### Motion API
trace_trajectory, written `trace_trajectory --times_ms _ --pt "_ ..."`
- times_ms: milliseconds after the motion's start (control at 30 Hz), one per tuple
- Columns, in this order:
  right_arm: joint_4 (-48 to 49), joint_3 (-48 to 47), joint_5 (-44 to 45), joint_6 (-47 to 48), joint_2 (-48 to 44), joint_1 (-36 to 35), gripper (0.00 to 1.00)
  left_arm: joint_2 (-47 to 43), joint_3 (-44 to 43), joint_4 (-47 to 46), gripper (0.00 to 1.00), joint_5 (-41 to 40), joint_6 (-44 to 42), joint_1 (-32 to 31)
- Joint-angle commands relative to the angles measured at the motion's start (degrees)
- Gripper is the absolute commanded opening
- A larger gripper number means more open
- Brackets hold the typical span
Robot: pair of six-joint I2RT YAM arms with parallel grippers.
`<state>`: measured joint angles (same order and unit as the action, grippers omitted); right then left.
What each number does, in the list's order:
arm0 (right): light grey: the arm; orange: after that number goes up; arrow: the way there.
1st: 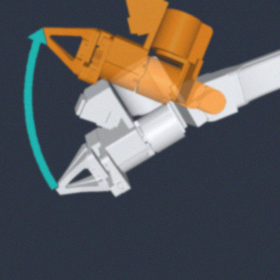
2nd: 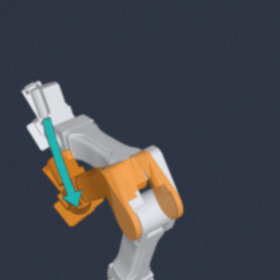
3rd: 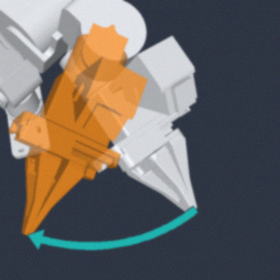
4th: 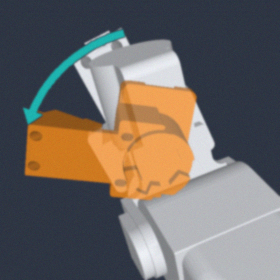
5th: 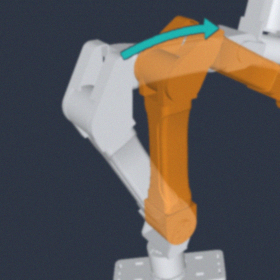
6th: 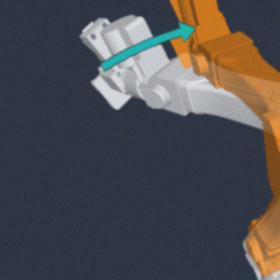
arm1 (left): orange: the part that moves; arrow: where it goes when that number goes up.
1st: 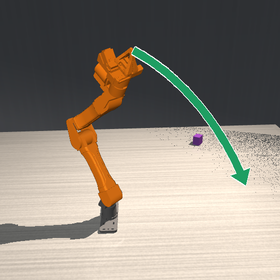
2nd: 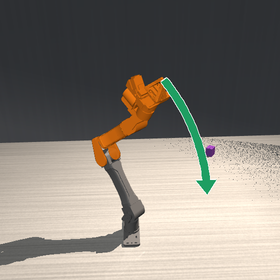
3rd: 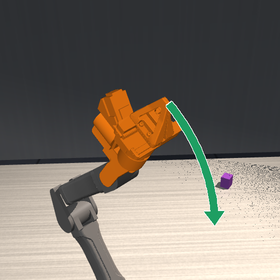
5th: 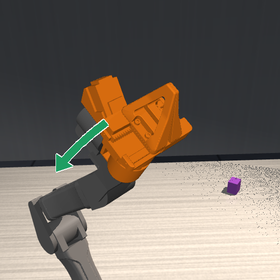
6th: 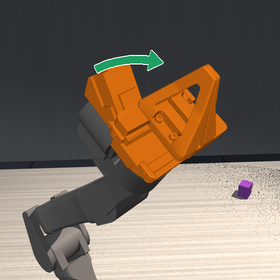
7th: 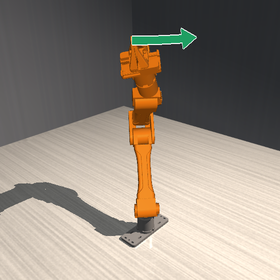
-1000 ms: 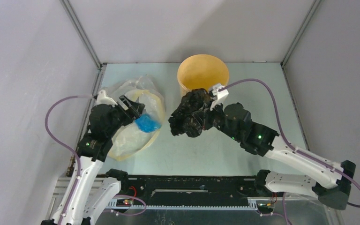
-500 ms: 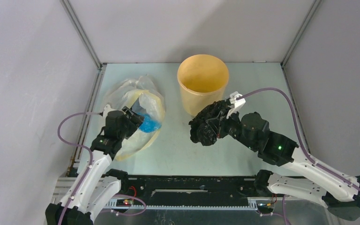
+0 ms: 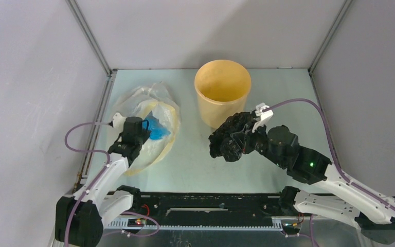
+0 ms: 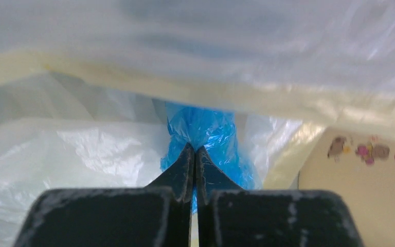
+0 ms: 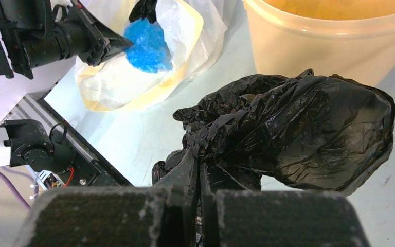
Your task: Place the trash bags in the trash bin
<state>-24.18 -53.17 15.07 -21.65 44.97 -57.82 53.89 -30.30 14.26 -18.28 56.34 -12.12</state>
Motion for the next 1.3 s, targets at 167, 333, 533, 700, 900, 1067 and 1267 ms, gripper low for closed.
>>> trace_trajectory --times_ms 167,333,533,700,900,1067,1267 --pt "-2.0 0.3 2.4 0.0 -2.4 0.1 0.00 11.5 -8.3 -10.9 0.00 -18.7 -3.1 0.0" --pt "-2.9 0.3 2.7 -0.4 -2.3 0.2 0.00 17.2 -10.7 -20.1 0.00 -22.3 -5.4 0.1" --pt "-5.4 1.1 1.0 -1.1 -0.9 0.3 0.00 27.4 -14.9 -34.3 0.00 -18.5 -9.1 2.8" --pt "-6.3 1.3 -1.5 -2.0 1.7 0.4 0.00 39.4 -25.2 -33.8 0.00 -2.8 -6.5 8.7" --pt "-7.1 1.9 -0.9 -3.9 4.8 1.9 0.00 39.6 -29.1 -32.4 0.40 4.9 -8.7 8.4" --pt "-4.4 2.9 -6.9 -4.3 7.8 4.7 0.26 31.4 -25.3 -25.2 0.71 1.4 -12.5 4.4" --pt "2.6 3.1 -27.0 -0.4 13.1 3.2 0.71 19.5 -18.5 -16.3 0.88 -0.5 -15.6 -0.8"
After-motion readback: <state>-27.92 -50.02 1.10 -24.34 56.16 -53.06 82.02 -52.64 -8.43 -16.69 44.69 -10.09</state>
